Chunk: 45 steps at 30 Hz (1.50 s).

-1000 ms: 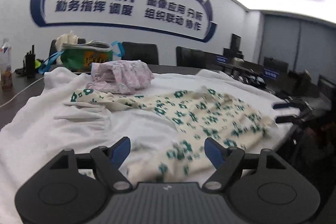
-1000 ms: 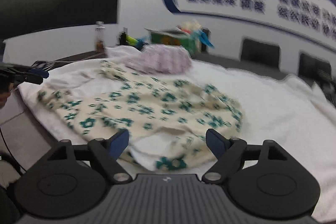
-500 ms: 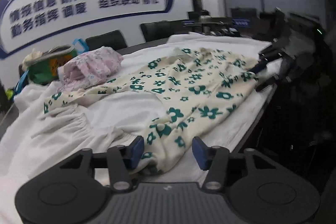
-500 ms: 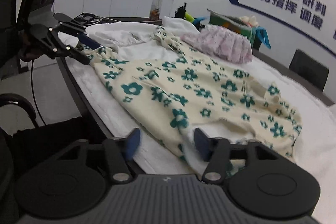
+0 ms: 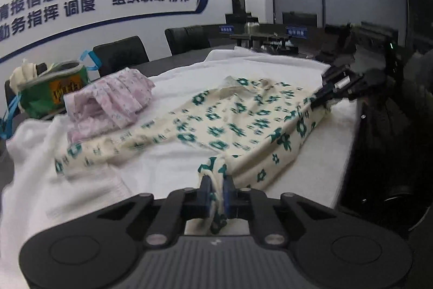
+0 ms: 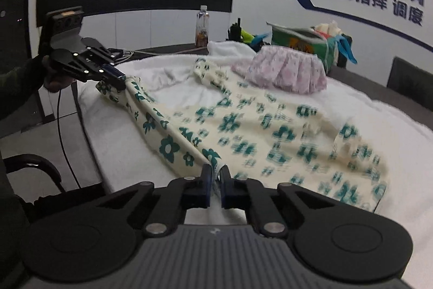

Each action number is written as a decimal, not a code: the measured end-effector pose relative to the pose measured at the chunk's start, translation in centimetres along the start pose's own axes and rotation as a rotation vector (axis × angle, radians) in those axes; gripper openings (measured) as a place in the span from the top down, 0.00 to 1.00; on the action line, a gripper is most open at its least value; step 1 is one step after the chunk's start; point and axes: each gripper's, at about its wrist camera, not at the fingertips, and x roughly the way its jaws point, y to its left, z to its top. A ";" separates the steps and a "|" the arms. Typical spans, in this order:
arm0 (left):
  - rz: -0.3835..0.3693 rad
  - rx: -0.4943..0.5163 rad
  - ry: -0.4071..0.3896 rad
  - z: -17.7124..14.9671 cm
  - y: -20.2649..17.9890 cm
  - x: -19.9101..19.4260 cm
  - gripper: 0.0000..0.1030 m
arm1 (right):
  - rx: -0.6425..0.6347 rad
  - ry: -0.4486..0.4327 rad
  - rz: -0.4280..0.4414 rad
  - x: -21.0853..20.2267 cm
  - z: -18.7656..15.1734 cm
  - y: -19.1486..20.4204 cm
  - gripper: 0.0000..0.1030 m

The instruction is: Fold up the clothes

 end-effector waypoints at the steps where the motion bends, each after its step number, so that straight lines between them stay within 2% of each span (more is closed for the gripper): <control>1: -0.002 0.003 0.016 1.0 1.0 0.6 0.91 | 0.003 -0.001 -0.007 0.6 0.8 -1.1 0.95; 3: 0.086 -0.023 0.037 2.6 3.0 2.5 0.76 | 0.020 0.007 -0.056 2.7 2.6 -3.6 0.95; 4: 0.140 -0.047 0.048 3.2 4.0 3.4 0.74 | 0.023 0.016 -0.102 4.2 3.4 -4.6 0.94; 5: 0.200 -0.076 0.054 3.7 4.9 4.1 0.66 | 0.034 0.032 -0.156 5.6 3.9 -5.5 0.88; 7: 0.297 -0.143 0.057 3.7 6.3 3.8 0.58 | 0.057 0.076 -0.271 8.2 4.7 -6.6 0.88; 8: 0.328 -0.182 0.046 3.3 6.8 2.7 0.54 | 0.060 0.102 -0.327 9.1 5.0 -6.8 0.79; 9: 0.355 -0.223 0.032 2.8 7.2 1.4 0.48 | 0.056 0.097 -0.366 9.1 5.2 -6.8 0.70; 10: 0.367 -0.254 0.007 2.0 7.1 -0.1 0.45 | 0.048 0.070 -0.390 8.6 5.2 -6.5 0.65; 11: 0.375 -0.283 -0.022 1.1 6.8 -1.7 0.37 | 0.035 0.028 -0.381 7.7 5.0 -5.9 0.60; 12: 0.361 -0.310 -0.043 0.0 6.1 -2.5 0.28 | 0.014 -0.014 -0.324 6.4 4.6 -4.9 0.56; 14: 0.324 -0.364 -0.084 -2.2 4.5 -3.7 0.20 | -0.039 -0.056 -0.192 4.3 3.3 -2.9 0.49; 16: 0.306 -0.400 -0.096 -4.1 2.8 -4.2 0.20 | -0.092 -0.024 -0.128 3.6 1.7 -1.2 0.44; 18: 0.350 -0.364 -0.081 -5.5 0.9 -3.3 0.20 | -0.121 0.039 -0.139 3.7 -0.3 0.0 0.43; 21: 0.428 -0.349 -0.105 -6.6 0.4 -3.2 0.20 | -0.055 0.087 -0.197 3.7 -2.6 -0.5 0.43; 23: 0.472 -0.361 -0.094 -7.2 0.9 -3.0 0.21 | 0.012 0.058 -0.222 3.0 -3.4 -1.6 0.43; 24: 0.485 -0.365 -0.074 -7.4 1.5 -2.7 0.26 | 0.038 0.048 -0.229 2.6 -3.6 -1.9 0.43; 25: 0.490 -0.362 -0.056 -7.4 1.7 -2.5 0.36 | 0.058 0.043 -0.233 2.3 -3.7 -2.0 0.43; 26: 0.478 -0.361 -0.036 -7.5 2.1 -2.5 0.72 | 0.079 0.038 -0.237 2.0 -3.8 -2.1 0.42; 27: 0.464 -0.377 -0.028 -7.5 2.6 -2.7 0.98 | 0.085 0.028 -0.239 1.5 -3.8 -2.0 0.41; 29: 0.436 -0.418 -0.017 -7.7 3.6 -3.3 0.99 | 0.076 -0.001 -0.243 0.5 -3.8 -1.3 0.37; 30: 0.450 -0.420 -0.031 -7.8 3.9 -3.9 0.99 | 0.074 -0.017 -0.245 0.2 -3.6 -1.0 0.35; 33: 0.597 -0.448 -0.076 -7.5 4.9 -5.3 0.98 | 0.083 -0.033 -0.263 -0.9 -3.6 -0.7 0.34; 35: 0.630 -0.514 -0.093 -7.6 5.4 -6.2 0.97 | 0.091 -0.031 -0.290 -1.5 -3.8 -0.8 0.34; 37: 0.591 -0.543 -0.113 -7.8 4.9 -6.8 0.82 | 0.099 -0.029 -0.316 -2.0 -4.0 -0.9 0.34; 39: 0.489 -0.515 -0.132 -8.0 3.7 -7.1 0.33 | 0.107 -0.027 -0.343 -2.6 -4.2 -0.9 0.32; 40: 0.459 -0.479 -0.138 -8.0 2.9 -6.9 0.27 | 0.108 -0.024 -0.356 -2.8 -4.4 -1.0 0.31; 41: 0.433 -0.440 -0.143 -8.0 2.2 -6.7 0.25 | 0.108 -0.020 -0.368 -3.0 -4.7 -1.0 0.29; 43: 0.411 -0.390 -0.096 -7.7 1.4 -5.5 0.26 | 0.111 -0.010 -0.387 -2.9 -5.2 -1.3 0.28; 44: 0.393 -0.379 -0.065 -7.7 1.3 -4.8 0.41 | 0.114 -0.006 -0.389 -2.7 -5.4 -1.5 0.28; 45: 0.375 -0.383 -0.027 -7.6 1.5 -4.1 0.78 | 0.115 0.000 -0.388 -2.5 -5.6 -1.7 0.28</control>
